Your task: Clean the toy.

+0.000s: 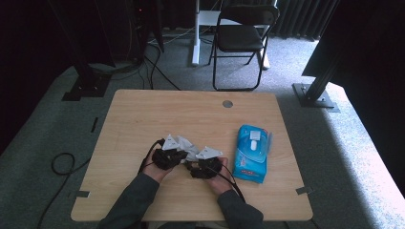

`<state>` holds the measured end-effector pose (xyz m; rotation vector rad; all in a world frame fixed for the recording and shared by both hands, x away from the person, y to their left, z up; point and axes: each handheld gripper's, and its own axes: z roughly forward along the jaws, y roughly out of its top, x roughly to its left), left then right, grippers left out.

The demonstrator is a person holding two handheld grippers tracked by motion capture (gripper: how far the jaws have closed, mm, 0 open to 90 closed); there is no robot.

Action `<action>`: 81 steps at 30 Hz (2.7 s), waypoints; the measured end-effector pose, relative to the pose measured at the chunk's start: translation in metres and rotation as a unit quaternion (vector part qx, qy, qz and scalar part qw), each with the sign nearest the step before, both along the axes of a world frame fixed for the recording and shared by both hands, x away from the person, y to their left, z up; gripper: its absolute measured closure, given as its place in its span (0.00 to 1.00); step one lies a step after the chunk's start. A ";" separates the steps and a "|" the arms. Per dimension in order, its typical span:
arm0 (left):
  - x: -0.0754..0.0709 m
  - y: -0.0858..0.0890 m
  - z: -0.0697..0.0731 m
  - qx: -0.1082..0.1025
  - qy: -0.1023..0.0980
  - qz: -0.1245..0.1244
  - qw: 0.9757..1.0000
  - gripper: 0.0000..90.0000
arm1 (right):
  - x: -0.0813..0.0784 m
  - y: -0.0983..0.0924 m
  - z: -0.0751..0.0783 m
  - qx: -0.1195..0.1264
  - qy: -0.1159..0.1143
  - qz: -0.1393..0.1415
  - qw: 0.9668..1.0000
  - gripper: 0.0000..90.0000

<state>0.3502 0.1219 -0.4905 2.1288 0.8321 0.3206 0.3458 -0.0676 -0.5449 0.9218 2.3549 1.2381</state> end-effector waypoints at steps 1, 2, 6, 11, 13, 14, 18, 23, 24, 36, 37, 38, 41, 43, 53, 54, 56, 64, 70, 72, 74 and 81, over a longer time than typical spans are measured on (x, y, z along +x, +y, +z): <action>0.000 -0.001 0.000 0.001 0.000 -0.003 1.000 0.96 | 0.000 0.000 0.000 0.001 0.001 0.001 1.000 0.38; 0.000 -0.001 0.000 0.001 0.000 -0.003 1.000 0.96 | 0.000 0.000 0.000 0.001 0.002 0.001 1.000 0.38; 0.000 -0.006 -0.001 -0.003 -0.003 -0.010 1.000 0.96 | 0.001 0.000 0.000 0.001 0.001 0.001 1.000 0.38; 0.002 -0.015 -0.002 0.000 -0.008 -0.019 1.000 0.96 | 0.000 0.000 0.000 0.000 0.001 0.001 1.000 0.38; 0.002 -0.017 -0.001 0.006 -0.013 -0.021 1.000 0.96 | 0.000 0.001 0.000 -0.002 0.000 -0.001 1.000 0.38; 0.002 -0.017 -0.001 0.006 -0.013 -0.021 1.000 0.96 | 0.000 0.001 0.000 -0.004 0.000 -0.001 1.000 0.38; 0.008 -0.013 -0.002 0.009 -0.020 0.000 1.000 0.96 | -0.001 0.001 0.000 -0.005 -0.003 -0.001 1.000 0.38; 0.015 -0.003 -0.002 0.026 -0.038 0.042 0.998 0.97 | -0.001 0.001 0.000 -0.007 -0.005 0.000 1.000 0.38; 0.017 -0.002 -0.002 0.027 -0.040 0.051 0.998 0.97 | -0.001 0.001 0.000 -0.007 -0.005 0.000 1.000 0.38; 0.026 -0.009 -0.002 0.023 -0.038 0.063 0.997 0.97 | 0.000 0.001 0.000 -0.006 -0.004 -0.001 1.000 0.38; 0.024 -0.012 -0.002 0.024 -0.037 0.054 0.998 0.97 | -0.001 0.001 0.000 -0.007 -0.005 -0.001 1.000 0.38; 0.023 -0.016 -0.002 0.023 -0.037 0.046 0.998 0.97 | -0.001 0.001 0.000 -0.006 -0.003 -0.001 1.000 0.38; 0.017 -0.026 -0.003 0.016 -0.035 0.022 0.999 0.97 | 0.000 0.001 0.000 -0.005 -0.002 -0.001 1.000 0.38; 0.013 -0.030 -0.003 0.010 -0.032 0.005 0.999 0.97 | -0.001 0.001 0.000 -0.005 -0.002 -0.001 1.000 0.38; 0.021 -0.009 -0.002 0.020 -0.036 0.061 0.997 0.97 | 0.000 0.001 0.000 -0.005 -0.001 -0.001 1.000 0.38; 0.023 -0.003 -0.002 0.017 -0.036 0.074 0.996 0.97 | 0.000 0.001 0.000 -0.005 -0.001 -0.001 1.000 0.38; 0.026 0.009 -0.003 0.018 -0.037 0.102 0.994 0.97 | -0.001 0.002 0.000 -0.010 -0.006 0.000 1.000 0.38; 0.027 0.032 -0.021 0.011 0.001 0.124 0.992 0.97 | -0.003 0.002 0.000 -0.031 -0.022 -0.006 0.999 0.34; 0.015 0.022 -0.029 0.006 0.017 0.076 0.997 0.97 | -0.005 -0.005 0.004 -0.024 -0.024 -0.031 0.999 0.31; 0.013 0.021 -0.030 0.005 0.019 0.072 0.997 0.97 | -0.004 -0.010 0.006 -0.008 -0.014 -0.037 0.999 0.33; 0.008 0.017 -0.033 0.001 0.022 0.066 0.998 0.97 | -0.005 -0.016 0.007 0.004 -0.008 -0.038 0.999 0.42; 0.006 0.011 -0.036 0.008 0.018 0.063 0.998 0.96 | -0.013 -0.030 0.023 0.080 -0.009 -0.028 0.996 0.56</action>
